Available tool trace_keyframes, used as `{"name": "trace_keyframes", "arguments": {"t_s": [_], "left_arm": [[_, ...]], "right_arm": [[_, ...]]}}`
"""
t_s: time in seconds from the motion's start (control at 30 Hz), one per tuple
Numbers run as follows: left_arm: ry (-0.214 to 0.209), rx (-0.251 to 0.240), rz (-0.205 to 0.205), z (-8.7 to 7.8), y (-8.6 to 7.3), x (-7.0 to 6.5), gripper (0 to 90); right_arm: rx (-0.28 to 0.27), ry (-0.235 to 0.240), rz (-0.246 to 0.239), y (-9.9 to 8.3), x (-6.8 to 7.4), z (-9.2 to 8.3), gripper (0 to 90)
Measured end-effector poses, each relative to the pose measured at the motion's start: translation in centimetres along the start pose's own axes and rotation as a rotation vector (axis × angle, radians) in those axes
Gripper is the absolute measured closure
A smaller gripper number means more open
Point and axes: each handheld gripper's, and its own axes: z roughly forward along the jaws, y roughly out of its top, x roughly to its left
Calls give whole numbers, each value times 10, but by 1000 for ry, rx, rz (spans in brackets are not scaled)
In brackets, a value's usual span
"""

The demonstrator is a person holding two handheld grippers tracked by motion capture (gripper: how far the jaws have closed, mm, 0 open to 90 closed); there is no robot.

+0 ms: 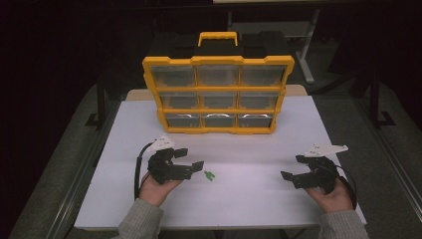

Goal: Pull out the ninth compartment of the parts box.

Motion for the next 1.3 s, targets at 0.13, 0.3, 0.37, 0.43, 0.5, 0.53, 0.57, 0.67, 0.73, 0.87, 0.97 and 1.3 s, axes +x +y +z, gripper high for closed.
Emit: {"name": "trace_keyframes", "arguments": {"t_s": [0.13,0.3,0.37,0.43,0.5,0.53,0.57,0.67,0.73,0.87,0.97,1.3], "left_arm": [[-25,-3,-33,17,5,-4,192],[-58,-48,-137,32,11,-1,203],[-59,-60,-167,38,15,0,206],[-45,-69,-182,43,18,0,206],[-42,-80,-198,49,22,0,206],[-50,-82,-209,53,23,0,206],[-62,-89,-224,57,25,1,213],[-75,-85,-236,70,32,0,220],[-81,-91,-252,79,37,-1,220],[-94,-82,-286,97,47,-2,253],[-80,-70,-329,112,53,1,263],[-106,-78,-422,157,68,3,314]], "right_arm": [[-8,11,-2,1,2,0,174],[-8,10,1,1,1,0,176],[-9,7,10,1,1,0,177],[-14,7,5,1,0,0,178],[-11,5,12,1,0,-1,177],[-11,5,13,1,-1,-1,177],[-11,4,11,0,-1,-1,176],[-14,3,10,1,0,-1,177],[-14,3,4,2,0,-1,177],[-18,6,15,2,-1,0,172],[-15,3,15,2,-4,-1,172],[-22,-6,6,3,-7,-1,185]]}}
